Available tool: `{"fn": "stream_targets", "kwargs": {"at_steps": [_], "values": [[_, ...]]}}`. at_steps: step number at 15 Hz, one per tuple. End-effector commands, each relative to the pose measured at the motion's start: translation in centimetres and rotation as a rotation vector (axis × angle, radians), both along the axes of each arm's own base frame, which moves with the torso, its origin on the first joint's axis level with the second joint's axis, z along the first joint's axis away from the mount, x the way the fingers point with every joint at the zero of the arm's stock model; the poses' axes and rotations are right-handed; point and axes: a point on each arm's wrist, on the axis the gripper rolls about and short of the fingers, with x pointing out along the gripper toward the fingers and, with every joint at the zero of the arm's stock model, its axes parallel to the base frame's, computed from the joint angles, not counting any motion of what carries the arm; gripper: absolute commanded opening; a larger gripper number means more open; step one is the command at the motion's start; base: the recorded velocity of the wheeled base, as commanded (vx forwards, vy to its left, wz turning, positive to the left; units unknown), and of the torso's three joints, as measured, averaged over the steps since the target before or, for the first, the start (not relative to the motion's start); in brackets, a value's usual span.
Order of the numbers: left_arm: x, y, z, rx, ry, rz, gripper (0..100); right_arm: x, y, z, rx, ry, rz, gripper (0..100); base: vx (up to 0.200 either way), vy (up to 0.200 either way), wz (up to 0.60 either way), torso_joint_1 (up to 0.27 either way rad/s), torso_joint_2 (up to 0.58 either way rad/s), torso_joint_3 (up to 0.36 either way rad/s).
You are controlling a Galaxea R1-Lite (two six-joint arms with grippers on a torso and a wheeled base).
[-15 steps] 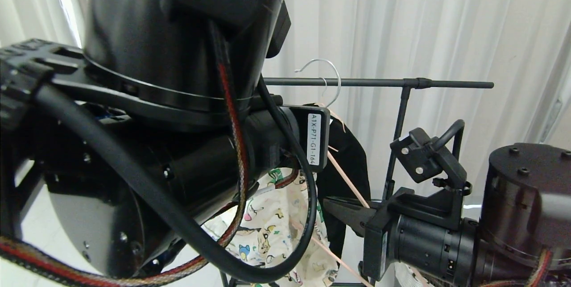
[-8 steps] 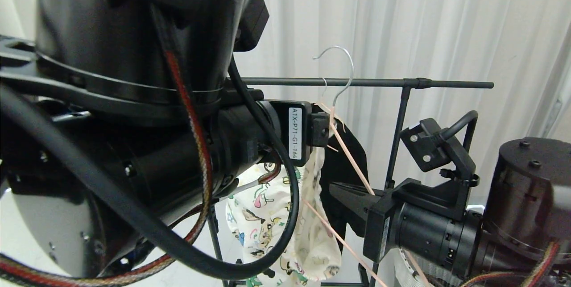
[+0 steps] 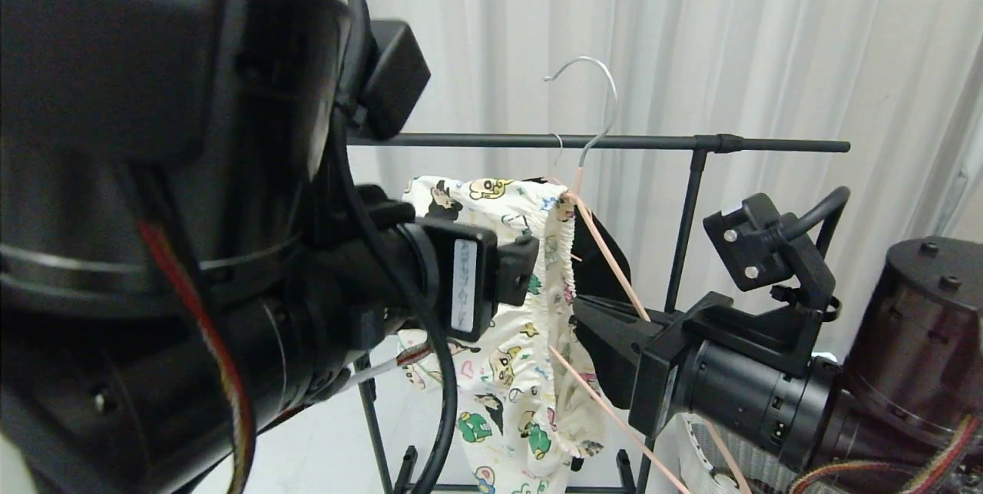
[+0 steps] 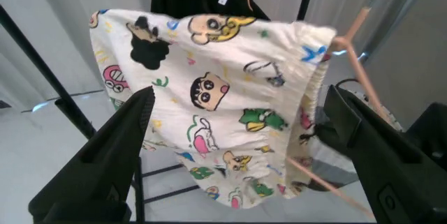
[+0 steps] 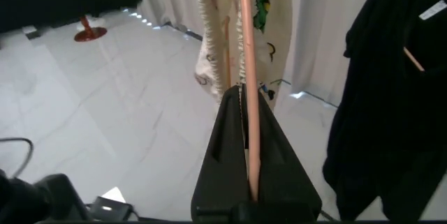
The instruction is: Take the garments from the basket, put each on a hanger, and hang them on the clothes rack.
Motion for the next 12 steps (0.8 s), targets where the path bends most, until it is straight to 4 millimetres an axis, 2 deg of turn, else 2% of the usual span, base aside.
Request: {"fn": "stream_targets", "kwargs": {"at_steps": [1,3,4,6,8,12], "values": [[-2.8,4.9,-3.4,0.153,0.027,-0.092,100,-0.6,-1.5,-2.8,-0.072,-0.038,-0.003,0,0.000,0.000,0.00,0.000,0.00,0.000],[-4.5,7.5,-4.9,0.171,0.004,-0.160,100,-1.2,-2.6,-4.2,-0.113,-0.086,0.004,0,0.000,0.000,0.00,0.000,0.00,0.000],[-5.7,9.8,-5.7,0.174,-0.048,-0.200,100,-1.7,-3.3,-4.9,-0.121,-0.111,0.011,0,0.000,0.000,0.00,0.000,0.00,0.000],[-7.1,12.0,-6.0,0.169,-0.095,-0.295,100,-2.1,-3.9,-5.3,-0.139,-0.145,0.044,0,0.000,0.000,0.00,0.000,0.00,0.000],[-7.9,12.7,-6.5,0.189,-0.117,-0.426,100,-2.4,-4.1,-5.7,-0.156,-0.174,0.123,0,0.000,0.000,0.00,0.000,0.00,0.000],[-7.8,12.1,-7.3,0.206,-0.080,-0.573,100,-3.2,-4.9,-7.0,-0.219,-0.200,0.276,0,0.000,0.000,0.00,0.000,0.00,0.000]]}}
